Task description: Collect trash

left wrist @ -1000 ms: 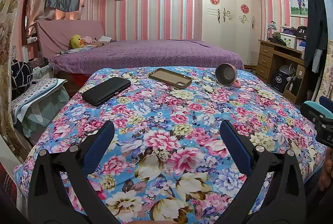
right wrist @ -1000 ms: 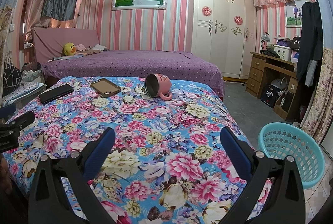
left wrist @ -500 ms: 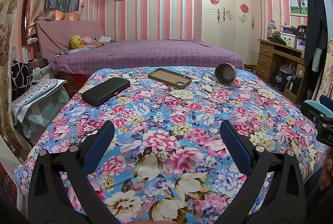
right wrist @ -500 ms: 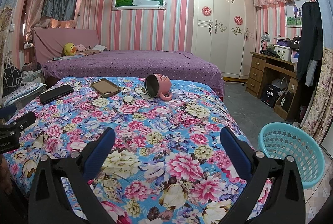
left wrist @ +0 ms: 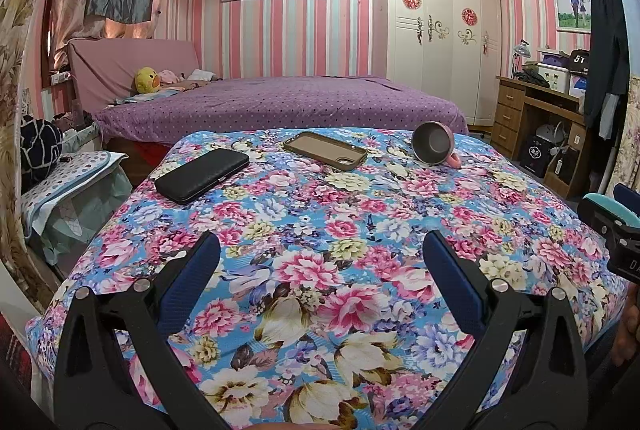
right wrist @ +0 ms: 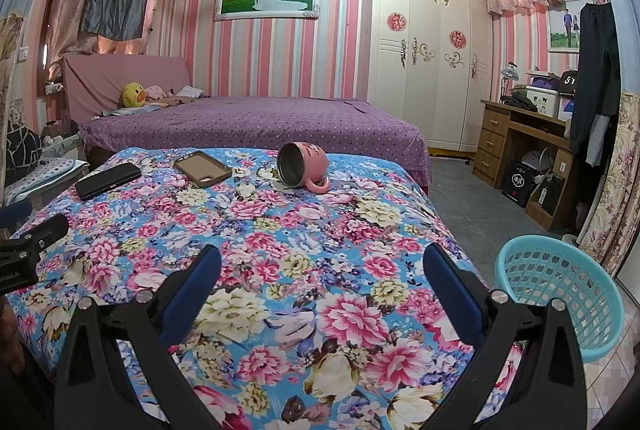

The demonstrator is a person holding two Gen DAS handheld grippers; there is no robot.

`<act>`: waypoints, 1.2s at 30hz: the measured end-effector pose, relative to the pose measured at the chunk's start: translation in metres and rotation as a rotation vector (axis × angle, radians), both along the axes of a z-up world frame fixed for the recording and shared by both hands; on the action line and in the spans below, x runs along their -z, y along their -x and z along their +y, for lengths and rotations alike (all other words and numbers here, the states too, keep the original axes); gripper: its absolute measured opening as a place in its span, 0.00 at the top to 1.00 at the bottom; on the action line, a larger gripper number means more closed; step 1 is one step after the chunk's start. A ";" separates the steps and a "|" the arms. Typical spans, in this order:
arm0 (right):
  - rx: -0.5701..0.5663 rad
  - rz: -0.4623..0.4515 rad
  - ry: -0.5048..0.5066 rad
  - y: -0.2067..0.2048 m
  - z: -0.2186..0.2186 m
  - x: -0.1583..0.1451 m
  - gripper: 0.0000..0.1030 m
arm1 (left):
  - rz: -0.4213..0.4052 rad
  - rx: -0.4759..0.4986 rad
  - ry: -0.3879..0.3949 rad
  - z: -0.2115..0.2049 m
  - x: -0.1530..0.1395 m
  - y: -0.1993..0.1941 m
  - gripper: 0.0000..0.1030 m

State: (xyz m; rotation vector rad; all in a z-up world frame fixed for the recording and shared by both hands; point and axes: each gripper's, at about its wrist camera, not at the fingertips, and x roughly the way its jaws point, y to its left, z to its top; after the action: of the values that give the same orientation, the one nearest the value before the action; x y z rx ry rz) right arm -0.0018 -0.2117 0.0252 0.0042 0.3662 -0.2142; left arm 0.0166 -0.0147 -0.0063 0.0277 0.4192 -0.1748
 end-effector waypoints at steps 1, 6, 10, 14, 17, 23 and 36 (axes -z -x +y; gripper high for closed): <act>0.000 -0.001 0.000 0.000 0.000 0.000 0.04 | 0.000 0.000 -0.001 0.001 0.000 0.000 0.05; -0.001 0.001 0.000 -0.001 0.000 0.001 0.04 | -0.001 0.001 -0.001 0.000 0.000 0.001 0.05; 0.000 0.002 0.001 -0.001 0.000 0.001 0.04 | 0.002 -0.001 0.005 0.000 -0.001 0.000 0.05; -0.001 0.003 0.001 -0.001 0.001 0.001 0.04 | -0.001 0.002 0.001 0.000 -0.001 0.000 0.05; -0.001 0.002 0.001 -0.001 0.000 0.001 0.04 | -0.001 0.001 0.002 0.000 -0.002 0.000 0.05; -0.001 0.001 0.001 -0.001 0.000 0.001 0.04 | 0.000 0.000 0.003 0.001 -0.002 -0.001 0.05; -0.002 0.001 0.002 0.000 0.000 0.001 0.04 | 0.000 0.000 0.003 0.001 -0.001 -0.002 0.05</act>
State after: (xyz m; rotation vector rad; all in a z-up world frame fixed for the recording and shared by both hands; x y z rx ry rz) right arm -0.0013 -0.2114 0.0246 0.0019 0.3672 -0.2125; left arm 0.0187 -0.0142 -0.0051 0.0249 0.4194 -0.1751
